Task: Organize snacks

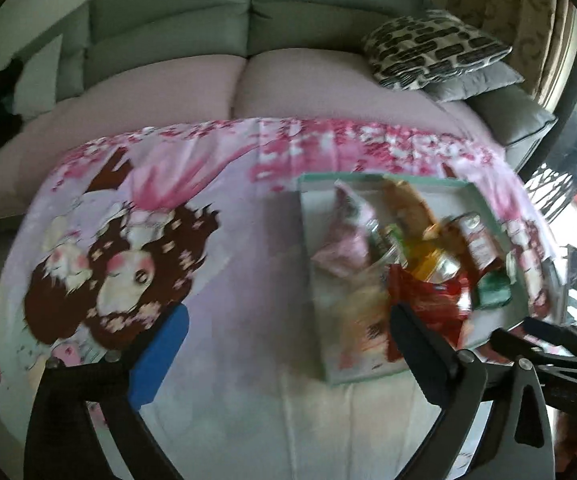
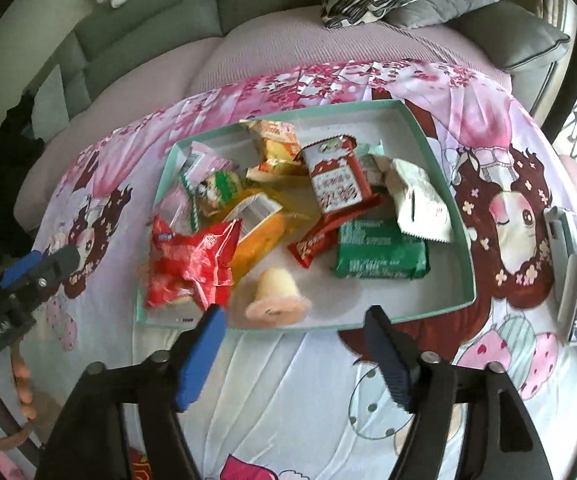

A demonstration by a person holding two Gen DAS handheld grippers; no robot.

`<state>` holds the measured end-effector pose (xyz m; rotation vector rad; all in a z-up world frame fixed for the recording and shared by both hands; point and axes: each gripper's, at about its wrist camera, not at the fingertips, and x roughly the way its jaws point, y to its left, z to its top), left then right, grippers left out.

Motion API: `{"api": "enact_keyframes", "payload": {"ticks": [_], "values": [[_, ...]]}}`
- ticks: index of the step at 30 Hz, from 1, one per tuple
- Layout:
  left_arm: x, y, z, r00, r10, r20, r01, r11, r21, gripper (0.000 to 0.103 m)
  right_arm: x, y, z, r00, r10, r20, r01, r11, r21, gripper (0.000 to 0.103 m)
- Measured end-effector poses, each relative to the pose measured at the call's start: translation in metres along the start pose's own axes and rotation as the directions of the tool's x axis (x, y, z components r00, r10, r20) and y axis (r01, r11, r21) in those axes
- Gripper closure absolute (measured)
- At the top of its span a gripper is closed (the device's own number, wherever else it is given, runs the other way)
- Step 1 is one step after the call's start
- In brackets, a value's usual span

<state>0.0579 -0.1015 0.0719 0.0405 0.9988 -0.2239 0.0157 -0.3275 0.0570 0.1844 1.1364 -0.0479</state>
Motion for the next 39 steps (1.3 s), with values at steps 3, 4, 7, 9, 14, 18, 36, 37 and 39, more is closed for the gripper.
{"api": "enact_keyframes", "payload": {"ticks": [3, 4, 7, 9, 14, 18, 36, 37, 39], "values": [[0.003, 0.003, -0.016, 1.000, 0.024, -0.014, -0.024, 1.000, -0.004, 0.003, -0.001, 0.007, -0.008, 1.000, -0.008, 0.016, 0.009, 1.000, -0.028, 0.008], [0.003, 0.002, -0.019, 1.000, 0.026, -0.017, -0.026, 1.000, -0.003, 0.003, -0.001, 0.009, -0.010, 1.000, -0.009, 0.019, 0.010, 0.999, -0.032, 0.007], [0.004, 0.004, -0.031, 0.998, 0.053, -0.019, -0.053, 0.999, -0.001, 0.003, -0.002, 0.014, -0.015, 0.999, -0.018, 0.031, 0.019, 0.999, -0.048, 0.000], [0.005, 0.004, -0.035, 0.998, 0.060, -0.020, -0.060, 0.998, -0.004, 0.003, -0.002, 0.017, -0.018, 0.999, -0.022, 0.039, 0.025, 0.998, -0.059, 0.000], [0.006, 0.007, -0.042, 0.997, 0.078, -0.024, -0.078, 0.997, -0.009, 0.003, 0.000, 0.019, -0.020, 0.999, -0.026, 0.042, 0.028, 0.998, -0.061, 0.000], [0.007, 0.009, -0.044, 0.996, 0.085, -0.029, -0.085, 0.996, -0.013, 0.003, 0.001, 0.019, -0.022, 0.999, -0.035, 0.040, 0.037, 0.997, -0.063, 0.000], [0.014, 0.017, -0.047, 0.994, 0.101, -0.046, -0.103, 0.994, -0.029, 0.003, 0.009, 0.022, -0.022, 0.999, -0.050, 0.019, 0.051, 0.996, -0.067, 0.000], [0.014, 0.017, -0.047, 0.994, 0.102, -0.046, -0.103, 0.994, -0.028, 0.003, 0.009, 0.023, -0.022, 0.999, -0.050, 0.018, 0.051, 0.996, -0.069, 0.000], [0.014, 0.017, -0.047, 0.994, 0.101, -0.046, -0.103, 0.994, -0.028, 0.003, 0.009, 0.024, -0.022, 0.999, -0.049, 0.017, 0.050, 0.996, -0.073, 0.000]]}}
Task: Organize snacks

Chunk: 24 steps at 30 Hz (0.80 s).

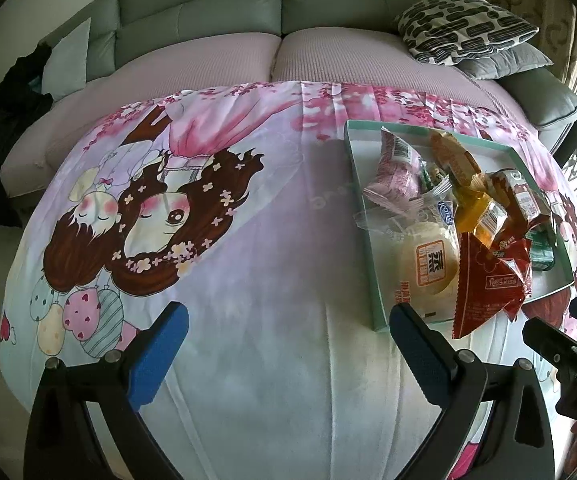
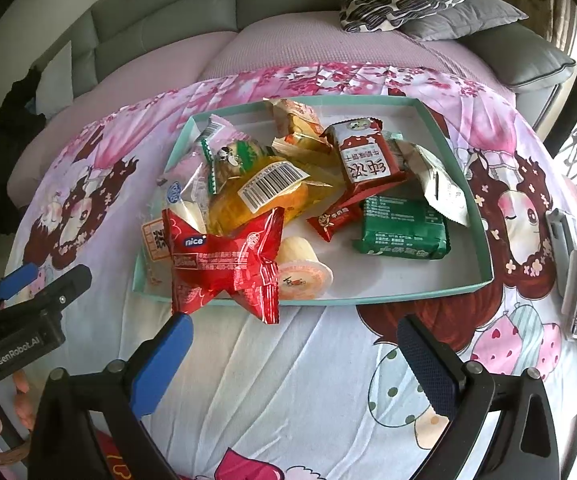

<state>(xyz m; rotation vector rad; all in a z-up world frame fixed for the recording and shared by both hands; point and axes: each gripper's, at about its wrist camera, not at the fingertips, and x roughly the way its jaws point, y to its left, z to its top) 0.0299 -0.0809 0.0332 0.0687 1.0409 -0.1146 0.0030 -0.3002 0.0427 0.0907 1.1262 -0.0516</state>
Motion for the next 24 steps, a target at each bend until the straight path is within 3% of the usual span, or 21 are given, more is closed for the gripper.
{"api": "enact_keyframes", "payload": {"ticks": [24], "values": [[0.0035, 0.0020, -0.0011, 1.000, -0.001, -0.006, 0.001, 1.000, 0.001, 0.003, 0.0027, 0.0042, 0.0012, 1.000, -0.001, -0.010, 0.001, 1.000, -0.010, 0.000]]}}
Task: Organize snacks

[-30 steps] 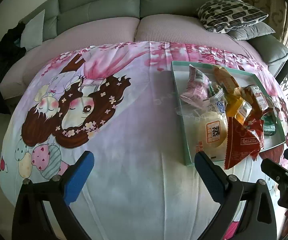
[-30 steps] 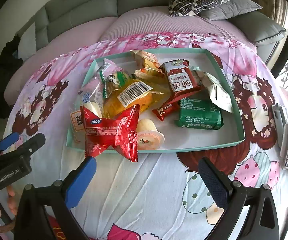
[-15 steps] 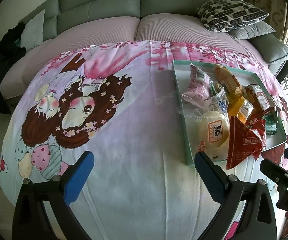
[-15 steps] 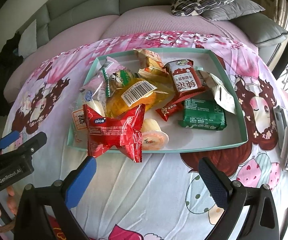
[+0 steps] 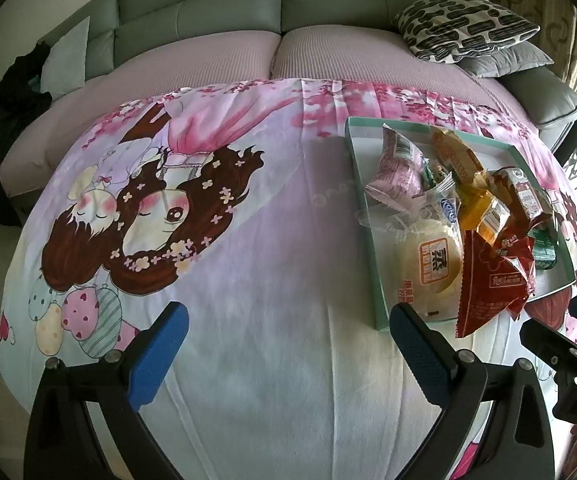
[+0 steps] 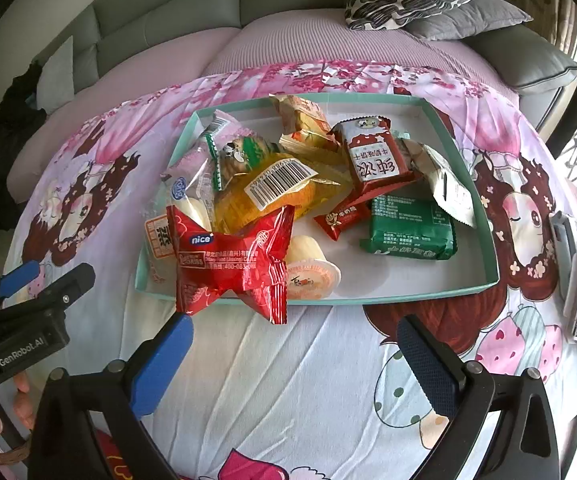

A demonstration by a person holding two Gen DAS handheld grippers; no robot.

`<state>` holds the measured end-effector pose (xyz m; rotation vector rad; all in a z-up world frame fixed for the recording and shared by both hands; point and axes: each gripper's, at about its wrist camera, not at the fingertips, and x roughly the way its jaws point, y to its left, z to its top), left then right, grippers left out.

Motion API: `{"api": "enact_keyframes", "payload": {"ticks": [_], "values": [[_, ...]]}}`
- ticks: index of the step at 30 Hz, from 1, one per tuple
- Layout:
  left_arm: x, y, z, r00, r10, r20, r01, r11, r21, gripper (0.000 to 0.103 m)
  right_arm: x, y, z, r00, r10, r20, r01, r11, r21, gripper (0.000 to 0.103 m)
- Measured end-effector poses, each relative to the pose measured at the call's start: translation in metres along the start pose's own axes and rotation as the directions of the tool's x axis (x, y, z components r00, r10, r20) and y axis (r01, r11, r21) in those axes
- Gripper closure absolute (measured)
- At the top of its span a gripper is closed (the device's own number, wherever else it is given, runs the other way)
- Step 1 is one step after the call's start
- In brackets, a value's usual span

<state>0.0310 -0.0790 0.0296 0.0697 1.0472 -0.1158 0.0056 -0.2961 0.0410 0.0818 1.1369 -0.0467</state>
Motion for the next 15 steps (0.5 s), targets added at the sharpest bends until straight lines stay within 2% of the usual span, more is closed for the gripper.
{"api": "enact_keyframes", "payload": {"ticks": [8, 12, 15], "values": [[0.0021, -0.0029, -0.0007, 1.000, 0.009, -0.006, -0.009, 1.000, 0.017, 0.003, 0.0025, -0.0001, -0.0010, 1.000, 0.002, -0.005, -0.002, 1.000, 0.001, 0.000], [-0.0027, -0.0040, -0.0031, 0.998, 0.053, 0.031, -0.054, 0.998, 0.035, 0.003, 0.0025, -0.0002, -0.0011, 1.000, 0.004, -0.002, -0.004, 1.000, 0.002, 0.000], [-0.0011, -0.0032, -0.0023, 0.999, 0.028, 0.018, -0.029, 0.999, 0.040, 0.003, 0.0041, -0.0009, -0.0012, 1.000, 0.011, 0.000, -0.011, 1.000, 0.008, 0.000]]}}
